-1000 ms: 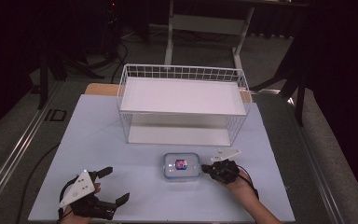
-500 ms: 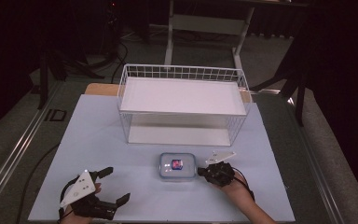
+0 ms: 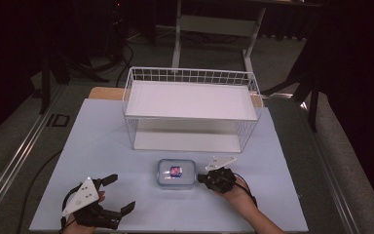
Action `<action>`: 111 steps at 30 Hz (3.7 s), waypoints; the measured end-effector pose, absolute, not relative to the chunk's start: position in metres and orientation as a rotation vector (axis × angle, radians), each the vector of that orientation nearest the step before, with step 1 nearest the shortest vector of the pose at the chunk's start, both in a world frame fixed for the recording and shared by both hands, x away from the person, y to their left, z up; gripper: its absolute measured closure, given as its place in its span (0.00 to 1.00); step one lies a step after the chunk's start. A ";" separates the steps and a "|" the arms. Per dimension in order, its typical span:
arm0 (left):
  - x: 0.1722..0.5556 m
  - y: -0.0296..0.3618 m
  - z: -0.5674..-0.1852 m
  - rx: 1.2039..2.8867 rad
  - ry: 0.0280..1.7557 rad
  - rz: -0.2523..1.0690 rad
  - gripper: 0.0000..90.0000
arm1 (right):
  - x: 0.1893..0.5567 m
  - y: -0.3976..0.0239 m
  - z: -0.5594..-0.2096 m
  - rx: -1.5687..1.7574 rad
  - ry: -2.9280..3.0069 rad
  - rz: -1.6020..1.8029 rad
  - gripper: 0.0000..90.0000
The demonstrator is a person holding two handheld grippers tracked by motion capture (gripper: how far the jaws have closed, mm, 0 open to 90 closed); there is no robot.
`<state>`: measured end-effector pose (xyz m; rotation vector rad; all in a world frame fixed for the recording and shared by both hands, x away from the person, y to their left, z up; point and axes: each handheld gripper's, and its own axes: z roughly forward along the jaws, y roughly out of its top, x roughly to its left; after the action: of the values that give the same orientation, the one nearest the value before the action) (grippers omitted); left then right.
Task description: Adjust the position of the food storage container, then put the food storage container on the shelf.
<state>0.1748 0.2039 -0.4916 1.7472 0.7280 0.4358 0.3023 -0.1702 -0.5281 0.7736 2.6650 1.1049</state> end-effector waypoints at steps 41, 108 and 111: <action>0.242 0.153 -0.470 1.904 0.918 0.028 0.01 | 0.267 -0.189 -0.470 0.898 2.397 1.452 0.18; 0.287 0.146 -0.511 1.830 1.224 -0.229 0.59 | 0.310 -0.174 -0.512 1.625 2.582 1.534 0.76; 0.290 0.142 -0.507 1.841 1.215 -0.205 0.60 | 0.311 -0.176 -0.510 1.612 2.564 1.517 0.76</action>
<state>0.2903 0.1423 -0.5065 1.8412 1.2149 -0.2051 0.3112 -0.1757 -0.5104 1.6125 2.5639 1.5168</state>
